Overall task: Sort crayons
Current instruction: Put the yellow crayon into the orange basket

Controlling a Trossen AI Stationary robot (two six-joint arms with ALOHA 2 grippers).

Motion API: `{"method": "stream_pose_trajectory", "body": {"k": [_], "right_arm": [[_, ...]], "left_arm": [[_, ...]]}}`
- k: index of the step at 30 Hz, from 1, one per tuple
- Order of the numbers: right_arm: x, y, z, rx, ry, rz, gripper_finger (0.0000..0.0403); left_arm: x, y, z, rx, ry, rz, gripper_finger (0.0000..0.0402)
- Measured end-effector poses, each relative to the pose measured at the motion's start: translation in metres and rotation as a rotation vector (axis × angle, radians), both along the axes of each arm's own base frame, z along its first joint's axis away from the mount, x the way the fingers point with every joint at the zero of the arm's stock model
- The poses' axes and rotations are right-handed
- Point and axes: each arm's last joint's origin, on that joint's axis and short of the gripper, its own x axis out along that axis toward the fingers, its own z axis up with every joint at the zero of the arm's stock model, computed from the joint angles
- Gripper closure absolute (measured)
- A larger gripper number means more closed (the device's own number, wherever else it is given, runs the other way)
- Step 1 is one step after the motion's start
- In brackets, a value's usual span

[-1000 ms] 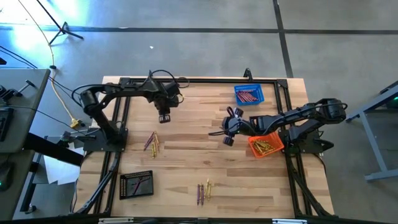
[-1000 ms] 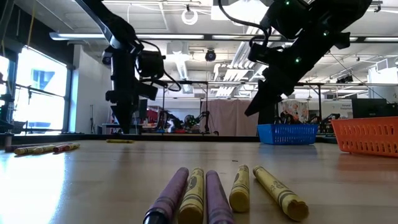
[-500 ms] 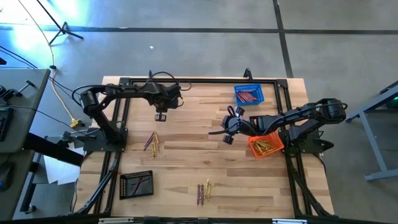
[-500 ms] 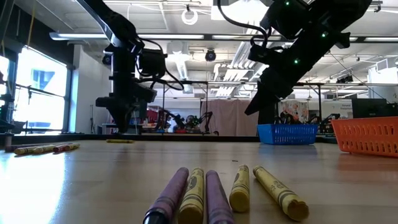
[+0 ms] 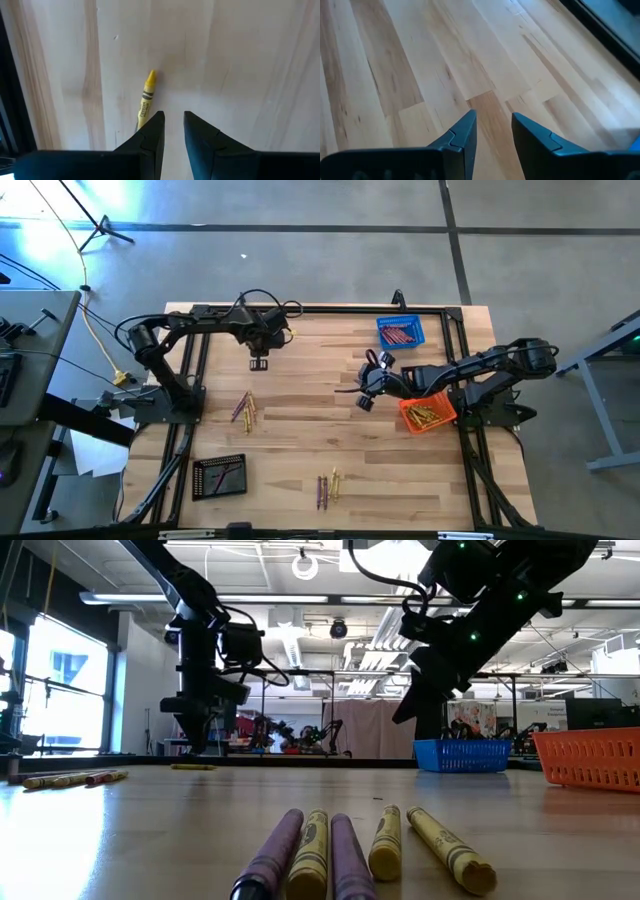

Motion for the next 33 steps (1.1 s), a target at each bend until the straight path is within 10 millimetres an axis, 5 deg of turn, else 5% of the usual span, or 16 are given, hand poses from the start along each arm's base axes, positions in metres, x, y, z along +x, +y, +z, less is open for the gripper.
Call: {"method": "stream_pose_trajectory", "body": {"k": [13, 33], "right_arm": [[0.000, 0.000, 0.000, 0.036, -0.020, -0.024, 0.0293], [0.000, 0.000, 0.000, 0.035, -0.020, -0.023, 0.0293]], "left_arm": [[0.006, 0.004, 0.001, 0.032, -0.109, 0.171, 0.0339], [-0.010, 0.012, 0.000, -0.010, -0.029, 0.210, 0.0314]]}}
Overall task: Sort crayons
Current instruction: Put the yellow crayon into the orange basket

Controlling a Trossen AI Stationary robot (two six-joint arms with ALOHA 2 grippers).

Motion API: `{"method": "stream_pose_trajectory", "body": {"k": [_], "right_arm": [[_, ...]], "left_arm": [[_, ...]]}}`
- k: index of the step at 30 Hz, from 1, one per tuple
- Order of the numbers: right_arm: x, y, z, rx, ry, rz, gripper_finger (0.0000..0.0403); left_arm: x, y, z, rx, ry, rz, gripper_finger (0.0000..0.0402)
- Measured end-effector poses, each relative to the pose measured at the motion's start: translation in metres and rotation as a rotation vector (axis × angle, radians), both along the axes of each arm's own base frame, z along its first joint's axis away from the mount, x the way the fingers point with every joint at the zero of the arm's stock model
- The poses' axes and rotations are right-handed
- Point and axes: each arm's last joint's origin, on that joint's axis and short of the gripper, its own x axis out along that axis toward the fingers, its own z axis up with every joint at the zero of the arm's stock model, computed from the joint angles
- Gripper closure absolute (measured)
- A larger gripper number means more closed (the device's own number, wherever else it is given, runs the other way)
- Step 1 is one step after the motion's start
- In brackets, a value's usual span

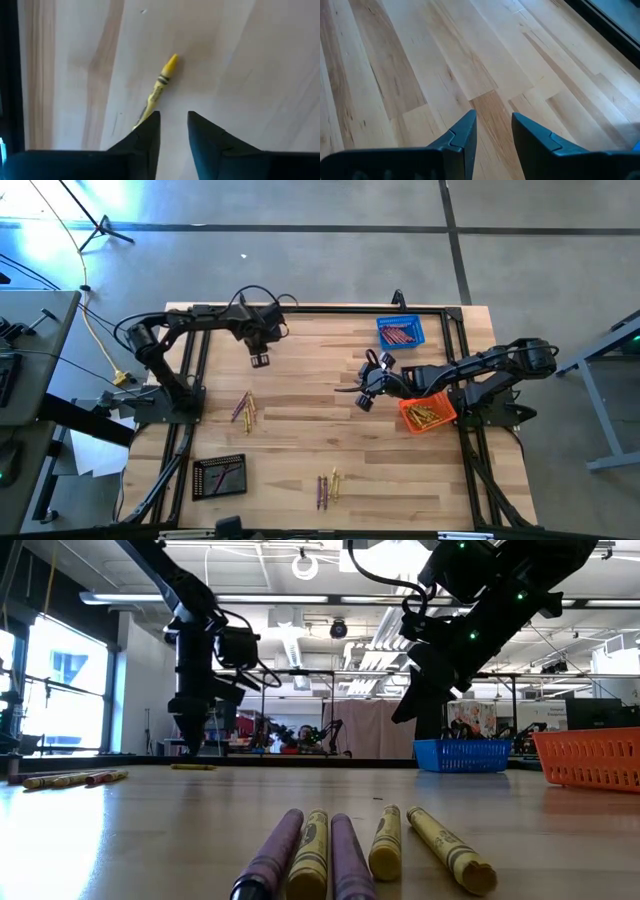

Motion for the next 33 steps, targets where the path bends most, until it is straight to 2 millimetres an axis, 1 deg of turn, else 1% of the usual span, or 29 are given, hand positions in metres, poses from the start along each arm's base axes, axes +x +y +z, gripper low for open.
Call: {"method": "stream_pose_trajectory", "body": {"k": [4, 9, 13, 18, 23, 26, 28, 30, 33], "right_arm": [[0.000, 0.000, 0.000, 0.000, 0.000, 0.000, 0.0293], [0.000, 0.000, 0.000, 0.000, 0.000, 0.000, 0.0293], [0.000, 0.000, 0.000, 0.000, 0.000, 0.000, 0.0293], [0.000, 0.000, 0.000, 0.000, 0.000, 0.000, 0.0293], [0.000, 0.000, 0.000, 0.000, 0.000, 0.000, 0.0293], [0.000, 0.000, 0.000, 0.000, 0.000, 0.000, 0.0293], [0.000, 0.000, 0.000, 0.000, 0.000, 0.000, 0.0293], [0.000, 0.000, 0.000, 0.000, 0.000, 0.000, 0.0293], [0.000, 0.000, 0.000, 0.000, 0.000, 0.000, 0.0293]], "left_arm": [[-0.004, 0.007, -0.003, -0.013, 0.005, -0.013, 0.0283], [-0.006, 0.014, -0.017, -0.042, 0.065, -0.065, 0.0258], [-0.005, 0.018, -0.028, -0.050, 0.097, -0.084, 0.0254], [-0.005, 0.020, -0.032, -0.054, 0.112, -0.079, 0.0254], [-0.007, 0.022, -0.033, -0.095, 0.080, -0.076, 0.0254], [-0.008, 0.022, -0.034, -0.125, 0.051, -0.059, 0.0259], [-0.007, 0.022, -0.034, -0.131, 0.042, -0.038, 0.0270], [-0.008, 0.021, -0.034, -0.133, 0.039, -0.016, 0.0285], [-0.008, 0.021, -0.034, -0.140, 0.027, 0.037, 0.0319]]}}
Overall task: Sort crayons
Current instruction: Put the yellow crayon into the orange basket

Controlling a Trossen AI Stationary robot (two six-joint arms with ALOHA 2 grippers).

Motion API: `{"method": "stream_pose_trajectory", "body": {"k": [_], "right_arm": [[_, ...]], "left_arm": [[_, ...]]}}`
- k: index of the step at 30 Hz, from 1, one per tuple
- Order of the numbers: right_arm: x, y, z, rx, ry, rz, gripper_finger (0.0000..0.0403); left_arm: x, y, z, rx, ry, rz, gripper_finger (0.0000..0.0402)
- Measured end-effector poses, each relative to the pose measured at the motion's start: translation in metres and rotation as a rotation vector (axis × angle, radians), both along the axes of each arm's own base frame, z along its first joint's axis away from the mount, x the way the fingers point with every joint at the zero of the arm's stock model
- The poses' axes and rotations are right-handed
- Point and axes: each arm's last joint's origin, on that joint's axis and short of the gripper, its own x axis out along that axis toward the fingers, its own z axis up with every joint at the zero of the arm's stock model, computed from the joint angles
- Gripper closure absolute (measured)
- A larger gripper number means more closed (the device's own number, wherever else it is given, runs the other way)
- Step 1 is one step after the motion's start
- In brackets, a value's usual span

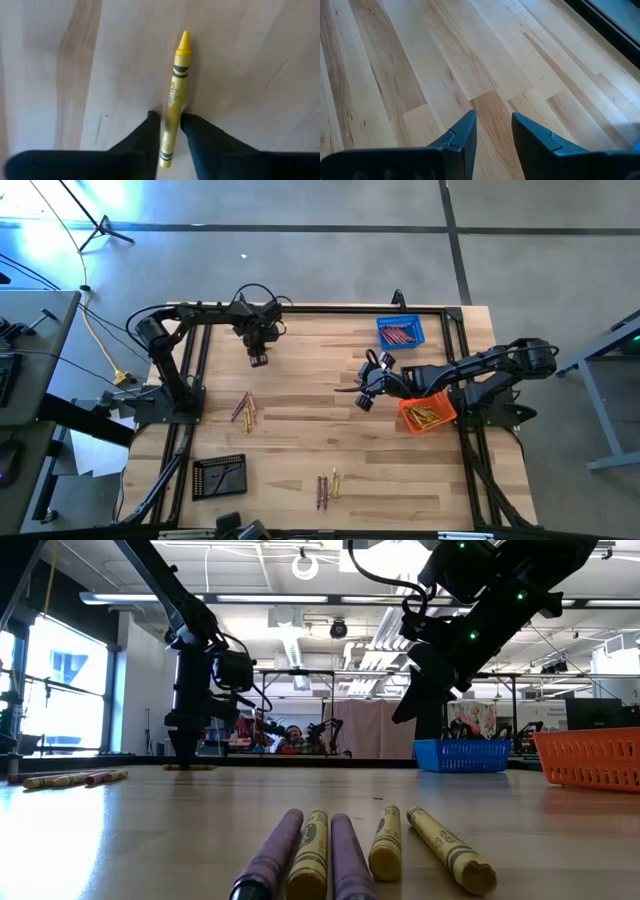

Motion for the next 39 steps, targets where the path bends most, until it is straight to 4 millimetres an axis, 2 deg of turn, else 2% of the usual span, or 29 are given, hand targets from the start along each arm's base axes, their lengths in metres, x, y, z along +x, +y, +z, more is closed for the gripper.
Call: {"method": "stream_pose_trajectory", "body": {"k": [4, 6, 15, 23, 34, 39], "right_arm": [[0.000, 0.000, 0.000, 0.000, 0.000, 0.000, 0.0293], [0.000, 0.000, 0.000, 0.000, 0.000, 0.000, 0.0293], [0.000, 0.000, 0.000, 0.000, 0.000, 0.000, 0.0293], [0.000, 0.000, 0.000, 0.000, 0.000, 0.000, 0.0293], [0.001, 0.000, 0.001, 0.000, -0.014, -0.001, 0.0293], [0.001, 0.001, 0.000, 0.032, -0.007, 0.029, 0.0293]], "left_arm": [[0.001, -0.002, 0.000, -0.002, -0.007, 0.092, 0.0378], [0.002, -0.003, 0.000, 0.001, -0.008, 0.124, 0.0394], [0.012, -0.017, 0.000, 0.042, 0.014, 0.164, 0.0399], [0.023, -0.033, -0.001, 0.201, 0.098, 0.121, 0.0399], [0.041, -0.054, 0.003, 0.145, 0.032, 0.067, 0.0399], [0.065, -0.055, 0.023, 0.056, -0.123, 0.069, 0.0399]]}}
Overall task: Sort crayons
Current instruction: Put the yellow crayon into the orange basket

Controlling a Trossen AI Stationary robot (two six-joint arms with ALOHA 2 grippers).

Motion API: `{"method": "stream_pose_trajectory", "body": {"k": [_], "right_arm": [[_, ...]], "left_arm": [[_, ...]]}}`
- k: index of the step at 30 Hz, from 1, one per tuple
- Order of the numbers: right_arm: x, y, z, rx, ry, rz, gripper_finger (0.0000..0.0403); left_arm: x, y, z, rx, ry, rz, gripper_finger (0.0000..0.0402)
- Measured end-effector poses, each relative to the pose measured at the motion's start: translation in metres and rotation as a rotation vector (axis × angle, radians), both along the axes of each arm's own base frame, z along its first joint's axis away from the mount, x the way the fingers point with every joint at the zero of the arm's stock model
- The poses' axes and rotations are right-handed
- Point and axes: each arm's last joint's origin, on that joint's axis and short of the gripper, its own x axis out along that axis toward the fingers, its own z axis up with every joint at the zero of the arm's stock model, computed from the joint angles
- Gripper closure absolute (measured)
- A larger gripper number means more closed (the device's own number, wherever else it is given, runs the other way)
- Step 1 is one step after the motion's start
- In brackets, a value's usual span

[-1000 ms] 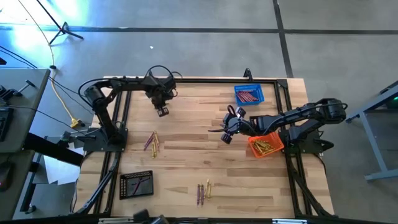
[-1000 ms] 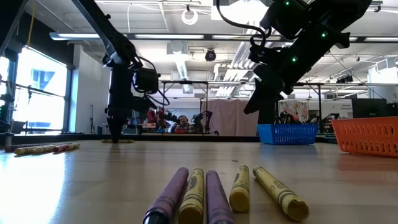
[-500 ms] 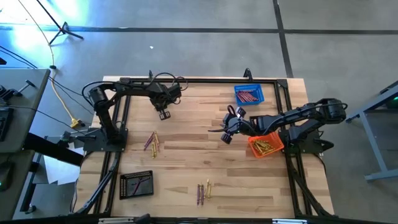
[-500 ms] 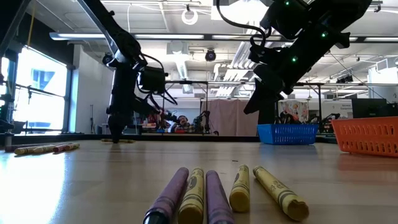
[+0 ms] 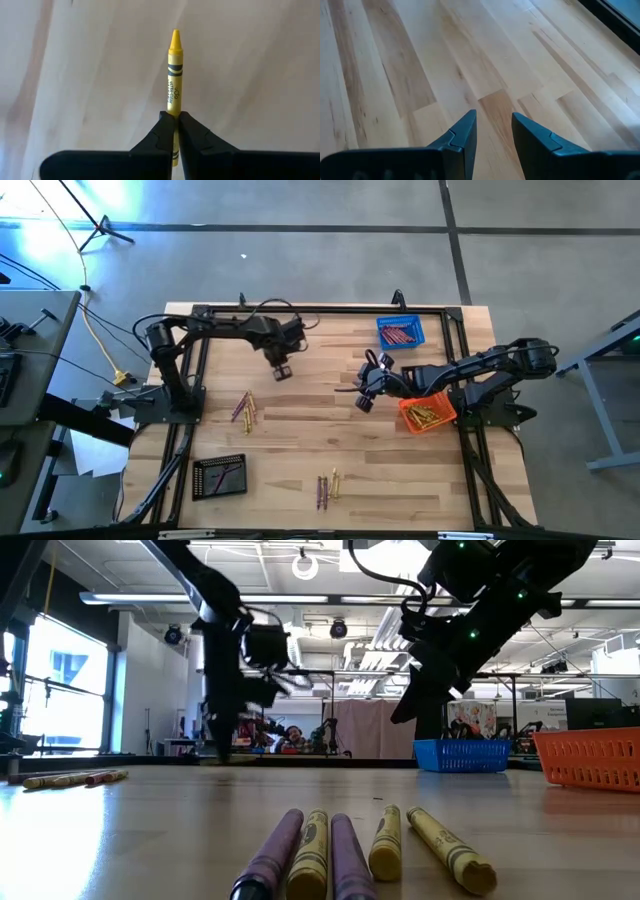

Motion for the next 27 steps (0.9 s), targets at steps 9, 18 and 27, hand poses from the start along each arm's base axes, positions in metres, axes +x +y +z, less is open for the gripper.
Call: {"method": "stream_pose_trajectory", "body": {"k": [9, 18, 27], "right_arm": [[0.000, 0.000, 0.000, 0.000, -0.001, -0.003, 0.0293], [0.000, -0.002, 0.001, -0.089, 0.026, 0.003, 0.0293], [0.001, -0.008, 0.002, -0.112, 0.019, 0.000, 0.0293]], "left_arm": [[0.046, -0.007, 0.049, -0.056, -0.298, -0.155, 0.0399], [0.071, -0.004, 0.069, -0.075, -0.623, -0.265, 0.0399], [0.068, -0.003, 0.058, -0.054, -0.658, -0.257, 0.0399]]}}
